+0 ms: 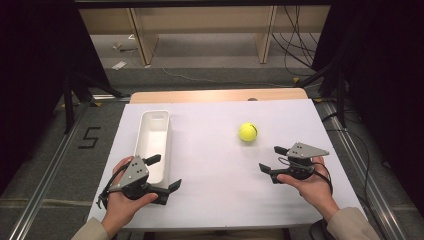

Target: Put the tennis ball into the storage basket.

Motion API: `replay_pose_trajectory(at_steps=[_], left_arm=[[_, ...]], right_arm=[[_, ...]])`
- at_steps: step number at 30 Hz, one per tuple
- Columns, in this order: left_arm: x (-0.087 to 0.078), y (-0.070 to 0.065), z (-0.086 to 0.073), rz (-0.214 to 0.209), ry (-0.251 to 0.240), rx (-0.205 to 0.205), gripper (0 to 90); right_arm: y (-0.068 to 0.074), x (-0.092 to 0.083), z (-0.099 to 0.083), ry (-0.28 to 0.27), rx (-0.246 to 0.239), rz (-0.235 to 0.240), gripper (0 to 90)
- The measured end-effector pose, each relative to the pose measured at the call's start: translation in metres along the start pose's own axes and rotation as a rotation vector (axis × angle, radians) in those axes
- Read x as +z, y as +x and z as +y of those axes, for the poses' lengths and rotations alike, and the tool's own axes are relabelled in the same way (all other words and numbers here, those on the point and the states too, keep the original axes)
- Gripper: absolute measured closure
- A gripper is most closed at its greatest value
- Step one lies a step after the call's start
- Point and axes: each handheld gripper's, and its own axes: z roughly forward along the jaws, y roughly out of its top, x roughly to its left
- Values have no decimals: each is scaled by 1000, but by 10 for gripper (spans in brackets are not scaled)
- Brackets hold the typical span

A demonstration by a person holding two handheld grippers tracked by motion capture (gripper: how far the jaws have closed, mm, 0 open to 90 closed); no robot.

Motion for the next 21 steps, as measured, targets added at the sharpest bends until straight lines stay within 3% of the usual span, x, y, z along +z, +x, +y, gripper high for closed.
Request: replay_pose_trajectory(at_steps=[21], left_arm=[[-3,-1,0,1,-5,1,0]], right_arm=[[-19,34,14,4,-9,-58,152]])
